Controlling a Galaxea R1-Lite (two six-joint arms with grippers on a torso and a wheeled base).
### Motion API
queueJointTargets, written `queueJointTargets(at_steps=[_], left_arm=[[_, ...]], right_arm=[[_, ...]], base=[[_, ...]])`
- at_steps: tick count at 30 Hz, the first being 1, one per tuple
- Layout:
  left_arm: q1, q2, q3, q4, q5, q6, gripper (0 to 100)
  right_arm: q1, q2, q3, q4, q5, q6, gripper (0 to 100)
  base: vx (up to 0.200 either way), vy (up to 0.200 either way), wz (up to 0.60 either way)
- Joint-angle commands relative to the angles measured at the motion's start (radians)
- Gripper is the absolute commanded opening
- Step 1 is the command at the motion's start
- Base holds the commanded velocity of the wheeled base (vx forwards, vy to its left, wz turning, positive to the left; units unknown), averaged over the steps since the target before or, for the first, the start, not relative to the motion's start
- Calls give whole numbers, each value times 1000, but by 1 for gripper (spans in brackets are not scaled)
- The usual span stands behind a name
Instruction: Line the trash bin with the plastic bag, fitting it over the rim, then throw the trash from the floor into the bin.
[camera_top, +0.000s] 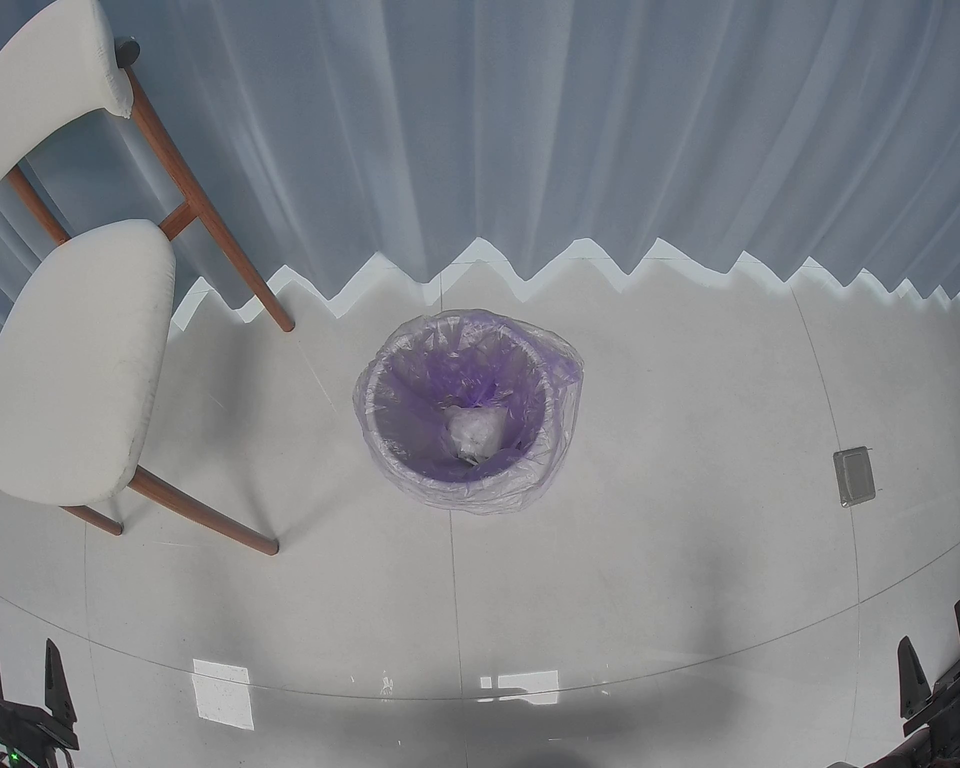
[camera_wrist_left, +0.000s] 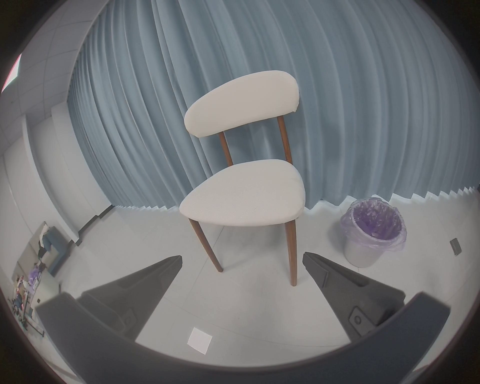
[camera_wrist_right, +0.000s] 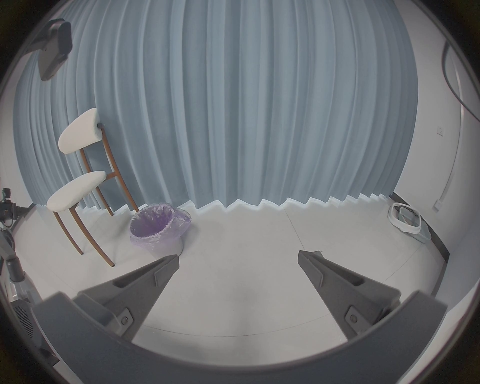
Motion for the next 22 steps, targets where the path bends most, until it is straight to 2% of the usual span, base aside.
queueJointTargets(at_steps=[1, 5, 11, 22], left_arm=[[-1, -13, 12, 3, -298, -19, 100], [-4, -12, 18, 27, -467, -18, 100], [-1, -12, 18, 30, -441, -45, 100], [-1, -12, 18, 30, -442, -41, 100]], right_arm=[[0, -10, 18, -1, -2, -2, 100], [0, -10, 18, -1, -2, -5, 100], [0, -10, 18, 1, -2, -5, 100], [0, -10, 18, -1, -1, -5, 100]], base=[[0, 0, 0], [0, 0, 0], [0, 0, 0], [0, 0, 0]])
